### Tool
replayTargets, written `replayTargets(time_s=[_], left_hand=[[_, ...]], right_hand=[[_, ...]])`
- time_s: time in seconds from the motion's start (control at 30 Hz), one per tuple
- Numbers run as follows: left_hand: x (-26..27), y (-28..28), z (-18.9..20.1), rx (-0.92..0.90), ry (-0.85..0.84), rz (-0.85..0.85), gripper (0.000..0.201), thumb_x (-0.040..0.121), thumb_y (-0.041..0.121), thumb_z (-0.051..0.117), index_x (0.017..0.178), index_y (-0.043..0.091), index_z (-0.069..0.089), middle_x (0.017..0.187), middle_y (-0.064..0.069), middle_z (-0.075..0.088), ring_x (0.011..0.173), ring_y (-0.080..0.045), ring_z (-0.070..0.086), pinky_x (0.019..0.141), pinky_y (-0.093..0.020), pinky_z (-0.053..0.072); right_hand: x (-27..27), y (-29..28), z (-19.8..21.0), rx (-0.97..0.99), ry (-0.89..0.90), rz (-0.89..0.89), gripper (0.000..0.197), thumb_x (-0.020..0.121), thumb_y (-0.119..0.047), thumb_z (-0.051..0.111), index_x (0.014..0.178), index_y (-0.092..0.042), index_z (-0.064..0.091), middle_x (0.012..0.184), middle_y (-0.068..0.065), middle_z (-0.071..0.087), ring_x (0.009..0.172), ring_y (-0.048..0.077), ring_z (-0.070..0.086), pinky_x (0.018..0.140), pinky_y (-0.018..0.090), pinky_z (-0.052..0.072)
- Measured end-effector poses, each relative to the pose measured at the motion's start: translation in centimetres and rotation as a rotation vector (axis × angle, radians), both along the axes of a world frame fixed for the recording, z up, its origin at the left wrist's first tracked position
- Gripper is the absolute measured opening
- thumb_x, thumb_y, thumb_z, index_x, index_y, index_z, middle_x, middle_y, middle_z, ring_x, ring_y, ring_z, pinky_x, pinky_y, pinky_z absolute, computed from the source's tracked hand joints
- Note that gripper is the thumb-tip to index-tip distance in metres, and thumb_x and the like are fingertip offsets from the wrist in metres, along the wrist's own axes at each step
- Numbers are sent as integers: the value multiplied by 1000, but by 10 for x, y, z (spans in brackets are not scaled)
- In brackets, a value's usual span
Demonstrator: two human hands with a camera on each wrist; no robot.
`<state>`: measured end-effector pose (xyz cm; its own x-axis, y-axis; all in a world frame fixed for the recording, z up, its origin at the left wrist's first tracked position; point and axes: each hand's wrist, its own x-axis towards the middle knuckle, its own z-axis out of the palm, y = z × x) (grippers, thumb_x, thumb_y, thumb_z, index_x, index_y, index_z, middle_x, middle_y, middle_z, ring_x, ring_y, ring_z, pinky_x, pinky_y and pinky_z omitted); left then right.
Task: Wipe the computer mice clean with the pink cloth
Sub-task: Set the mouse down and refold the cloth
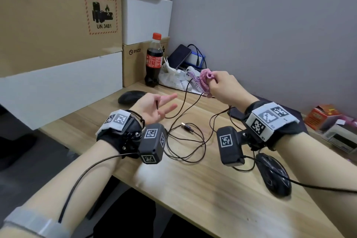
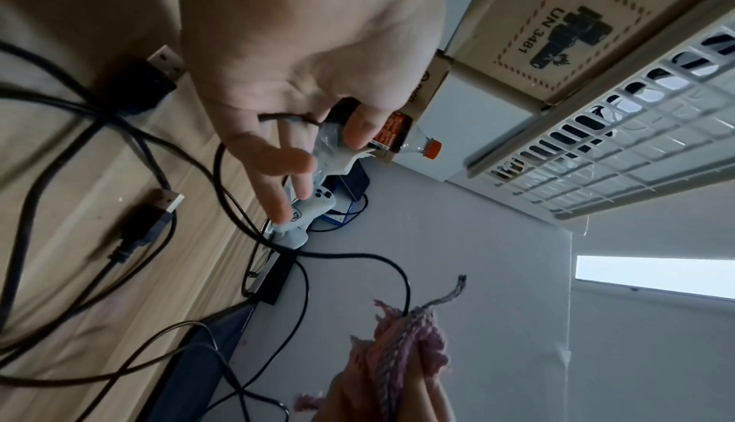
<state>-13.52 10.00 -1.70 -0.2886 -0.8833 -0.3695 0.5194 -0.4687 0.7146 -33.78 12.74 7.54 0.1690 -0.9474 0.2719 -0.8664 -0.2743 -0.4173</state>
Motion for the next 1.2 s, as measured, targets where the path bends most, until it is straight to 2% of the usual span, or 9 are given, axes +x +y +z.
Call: replayTargets(time_s=[0.23,0.3,0.4,0.57,0.67,0.77,0.87,0.97,1.2], left_hand=[[22,-18,-8,91,100,320,25,104,19,34,109,10,57,98,-6,68,37,-8,53,31,-12,33],[21,-20,-12,135,147,333,31,106,29,30,114,10,53,109,-9,69,48,-13,59,32,-13,37],[9,-19,-15,125,246,355,42,105,40,26,116,4,44,124,-12,64,93,-31,68,35,-16,40],[-14,2,-1,21,212,118,59,100,51,31,132,3,47,131,-12,58,114,-32,61,48,-23,50],[-38,19,18,-174,112,-68,55,98,51,40,128,8,56,127,-7,61,110,-25,58,74,-29,52],[-60,29,39,-367,37,-131,36,102,39,41,112,15,65,111,-4,68,99,-20,62,88,-35,53],[-70,26,53,-439,-51,-103,32,101,34,48,123,17,64,119,-3,69,96,-16,63,90,-35,54],[-66,13,57,-456,-114,-48,36,105,36,36,129,22,59,132,-1,61,106,-18,55,95,-36,50],[-31,-7,72,-431,-153,89,41,108,34,21,126,23,57,110,10,62,94,-14,51,80,-27,44]], right_hand=[[-13,14,6,96,43,-14,33,102,-20,34,74,-23,51,69,-4,66,65,5,66,49,19,40],[-15,16,4,127,76,-22,31,103,-22,34,80,-19,54,73,-2,67,65,3,65,48,16,39],[-15,15,2,136,104,-36,30,103,-22,34,81,-17,53,72,-3,66,51,-3,57,43,12,36],[-7,11,5,126,79,-19,34,102,-18,33,72,-21,47,66,-5,64,36,0,49,39,12,35],[2,9,5,122,84,8,34,102,-17,33,72,-18,51,66,-2,63,34,-4,49,37,7,32],[7,10,6,142,124,35,30,101,-18,33,84,-7,57,68,3,58,48,12,47,47,21,36],[4,14,11,118,153,49,28,100,-17,33,82,-12,54,68,3,60,49,14,51,46,22,39],[-6,19,20,93,210,52,25,98,-15,36,85,-15,57,82,6,67,67,21,60,61,29,47],[-34,34,39,65,343,-71,34,95,-8,37,65,-25,37,66,-2,49,69,25,46,60,32,32]])
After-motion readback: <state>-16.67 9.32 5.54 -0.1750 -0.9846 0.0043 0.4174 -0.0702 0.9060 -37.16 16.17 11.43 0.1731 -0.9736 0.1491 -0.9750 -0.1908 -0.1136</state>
